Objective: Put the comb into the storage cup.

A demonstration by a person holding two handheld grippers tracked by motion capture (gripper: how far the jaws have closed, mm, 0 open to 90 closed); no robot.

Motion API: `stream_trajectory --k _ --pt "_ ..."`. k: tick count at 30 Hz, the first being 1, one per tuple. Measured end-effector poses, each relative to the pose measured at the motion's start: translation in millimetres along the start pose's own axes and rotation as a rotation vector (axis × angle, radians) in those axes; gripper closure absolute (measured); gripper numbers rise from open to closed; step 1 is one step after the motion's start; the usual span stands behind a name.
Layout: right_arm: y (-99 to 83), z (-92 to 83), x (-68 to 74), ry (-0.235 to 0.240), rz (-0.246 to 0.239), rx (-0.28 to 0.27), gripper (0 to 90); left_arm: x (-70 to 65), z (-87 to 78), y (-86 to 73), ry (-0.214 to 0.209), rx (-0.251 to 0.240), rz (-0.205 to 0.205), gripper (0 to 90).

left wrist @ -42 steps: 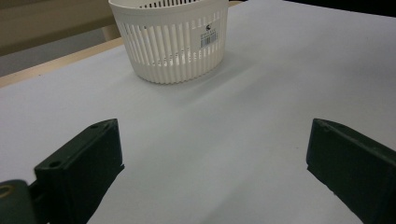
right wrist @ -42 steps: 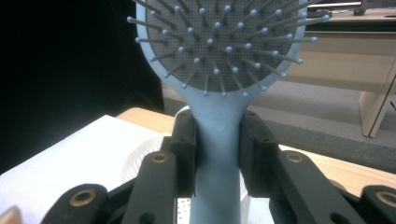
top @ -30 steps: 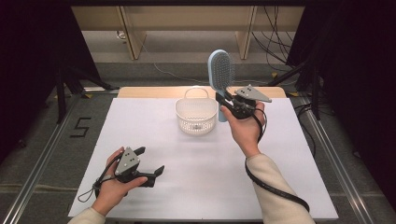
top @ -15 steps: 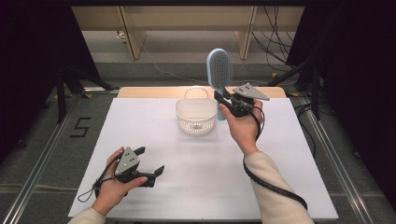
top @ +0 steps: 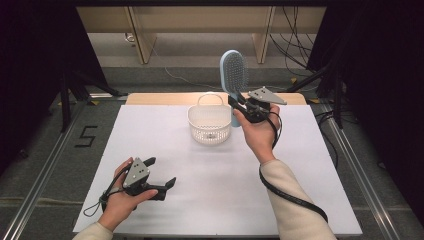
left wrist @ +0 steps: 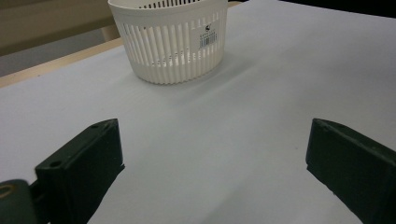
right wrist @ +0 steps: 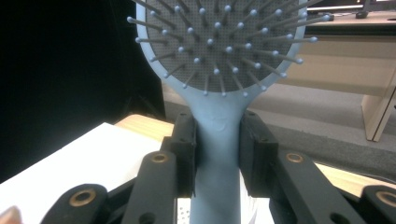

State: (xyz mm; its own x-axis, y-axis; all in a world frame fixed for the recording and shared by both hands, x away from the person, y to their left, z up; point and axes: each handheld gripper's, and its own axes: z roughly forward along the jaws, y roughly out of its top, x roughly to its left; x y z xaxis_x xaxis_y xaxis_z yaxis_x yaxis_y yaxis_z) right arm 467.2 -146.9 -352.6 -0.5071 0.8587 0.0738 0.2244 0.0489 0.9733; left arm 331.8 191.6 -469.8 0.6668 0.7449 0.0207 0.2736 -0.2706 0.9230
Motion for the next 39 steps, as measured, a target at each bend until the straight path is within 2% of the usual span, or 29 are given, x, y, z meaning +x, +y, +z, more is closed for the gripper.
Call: stream_trajectory --k 39 --pt "4.9 16.9 -1.1 0.001 0.002 0.003 70.4 -0.2 -0.1 0.3 0.000 -0.002 0.000 3.3"
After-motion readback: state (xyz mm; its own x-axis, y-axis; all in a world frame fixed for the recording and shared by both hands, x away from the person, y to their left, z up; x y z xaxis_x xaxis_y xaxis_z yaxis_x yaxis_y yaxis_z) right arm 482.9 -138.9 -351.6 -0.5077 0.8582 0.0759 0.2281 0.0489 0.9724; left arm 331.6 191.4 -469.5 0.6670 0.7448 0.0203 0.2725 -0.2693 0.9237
